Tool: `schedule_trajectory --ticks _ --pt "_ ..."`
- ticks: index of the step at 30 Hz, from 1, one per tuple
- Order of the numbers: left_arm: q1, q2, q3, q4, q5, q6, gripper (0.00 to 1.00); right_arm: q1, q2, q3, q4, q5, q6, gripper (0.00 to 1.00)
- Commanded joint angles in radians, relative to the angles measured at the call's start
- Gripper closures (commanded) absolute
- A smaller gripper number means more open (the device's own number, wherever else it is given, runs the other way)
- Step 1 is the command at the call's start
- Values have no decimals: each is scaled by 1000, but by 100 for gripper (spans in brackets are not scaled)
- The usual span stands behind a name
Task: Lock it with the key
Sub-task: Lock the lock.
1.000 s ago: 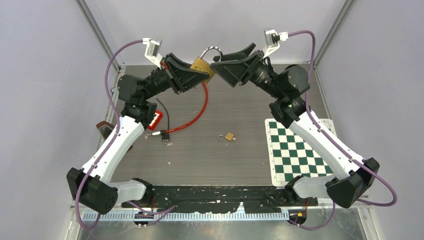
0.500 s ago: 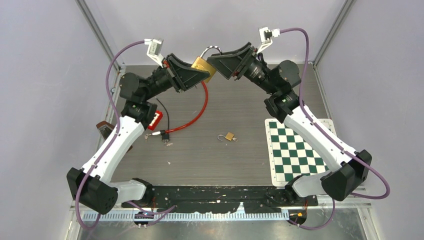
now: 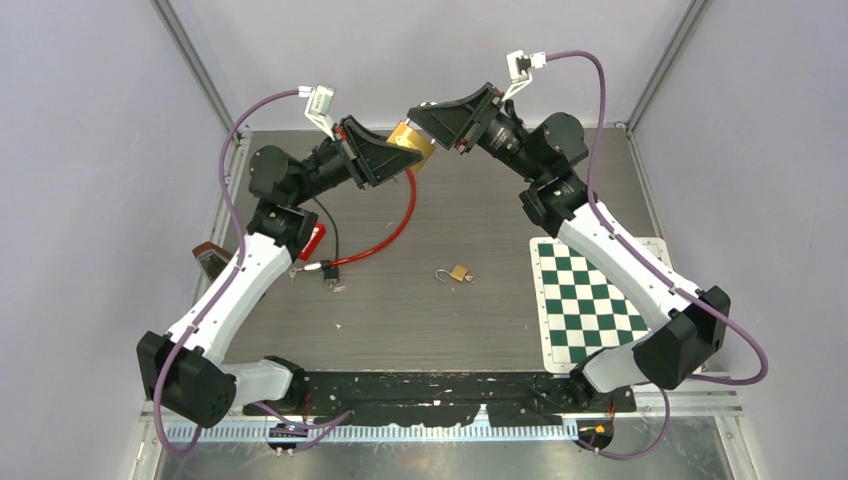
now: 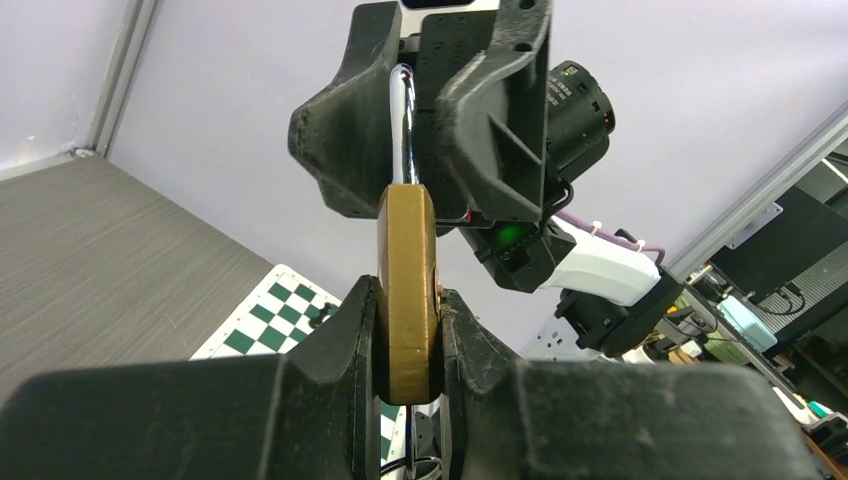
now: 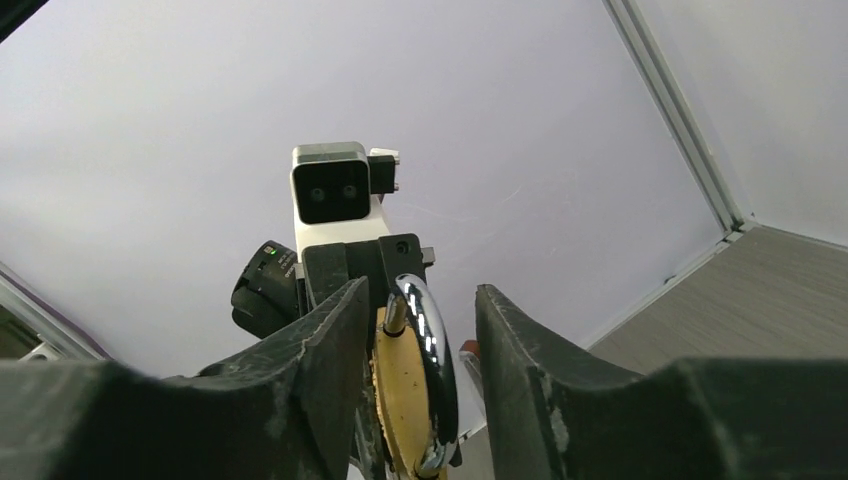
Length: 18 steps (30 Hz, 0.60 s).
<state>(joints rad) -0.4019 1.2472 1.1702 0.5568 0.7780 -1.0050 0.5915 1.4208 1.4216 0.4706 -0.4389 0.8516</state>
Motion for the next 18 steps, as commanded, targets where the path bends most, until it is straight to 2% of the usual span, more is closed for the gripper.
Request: schedule_trajectory --ticks 1,3,9,10,13,14,16,18 --pt "-3 -29 24 110 -10 24 100 -4 13 36 71 -26 37 53" --pt "-3 -32 20 111 -7 23 100 -3 20 33 91 -28 45 59" --pt "-3 -47 23 81 1 62 100 -3 35 -1 200 -18 98 90" --pt "-3 -51 26 63 1 76 96 -4 36 -1 213 -18 99 93" --pt "-4 -71 26 7 -24 124 57 -5 31 -4 223 -7 96 95" --pt "-3 -79 19 -10 -39 143 48 -5 27 -3 207 -1 89 95" --pt "4 -102 14 -52 -61 189 36 -5 19 4 167 23 47 95" --pt "17 -115 14 -107 -77 242 30 -10 11 3 155 29 17 95"
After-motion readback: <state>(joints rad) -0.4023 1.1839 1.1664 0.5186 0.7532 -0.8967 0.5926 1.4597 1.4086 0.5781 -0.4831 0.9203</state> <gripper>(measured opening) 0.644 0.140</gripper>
